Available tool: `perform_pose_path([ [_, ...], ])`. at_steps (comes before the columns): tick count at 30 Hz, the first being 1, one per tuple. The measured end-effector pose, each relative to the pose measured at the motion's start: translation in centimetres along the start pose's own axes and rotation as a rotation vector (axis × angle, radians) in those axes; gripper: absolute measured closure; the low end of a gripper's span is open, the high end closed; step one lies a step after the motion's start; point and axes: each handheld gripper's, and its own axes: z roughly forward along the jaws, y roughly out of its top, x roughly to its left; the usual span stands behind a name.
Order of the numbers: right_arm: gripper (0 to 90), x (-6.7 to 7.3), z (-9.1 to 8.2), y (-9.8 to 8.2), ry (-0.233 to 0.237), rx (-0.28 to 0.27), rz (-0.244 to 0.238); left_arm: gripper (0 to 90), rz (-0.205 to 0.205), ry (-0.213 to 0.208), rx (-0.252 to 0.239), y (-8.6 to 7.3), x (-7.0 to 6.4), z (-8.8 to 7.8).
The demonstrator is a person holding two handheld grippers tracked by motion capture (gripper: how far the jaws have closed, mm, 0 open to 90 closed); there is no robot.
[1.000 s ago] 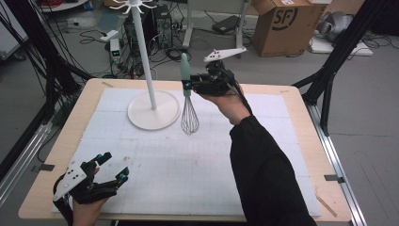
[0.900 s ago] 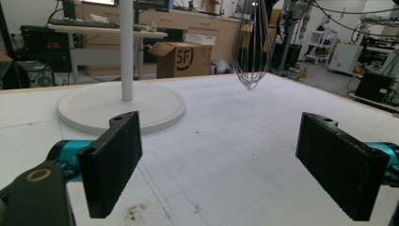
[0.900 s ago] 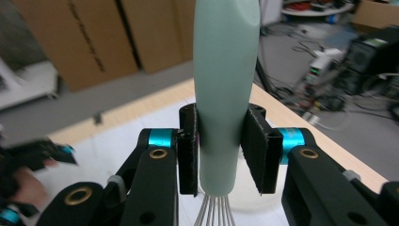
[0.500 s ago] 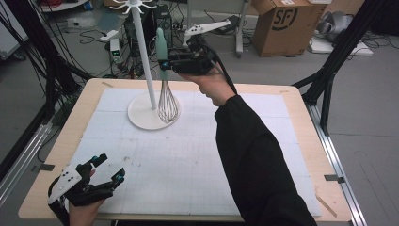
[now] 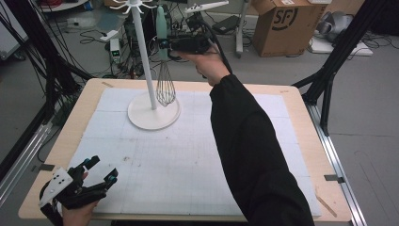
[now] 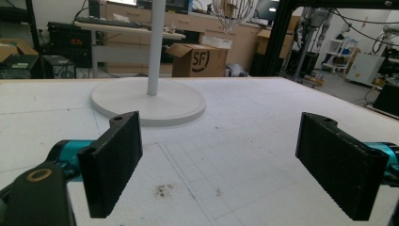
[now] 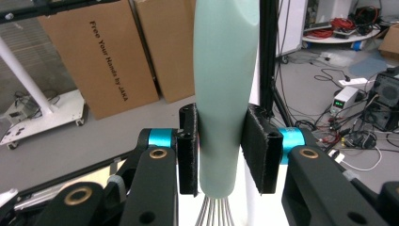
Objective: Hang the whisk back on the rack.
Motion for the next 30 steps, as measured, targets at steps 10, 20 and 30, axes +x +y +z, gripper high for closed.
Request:
perform_pose_path([
  [10,68.5,-2.2,1.0,0.2,-0.039,0.010,0.024,15.7,-0.017,-0.005,-0.009,0.0,0.1,-0.1],
  [20,68.5,-2.3,1.3,1.3,-0.059,0.018,0.016,15.8,-0.026,-0.004,-0.012,0.0,0.2,-0.1],
  [30,68.4,-2.2,2.4,1.3,-0.068,0.038,0.009,15.8,-0.026,-0.005,-0.017,0.1,0.2,-0.2],
])
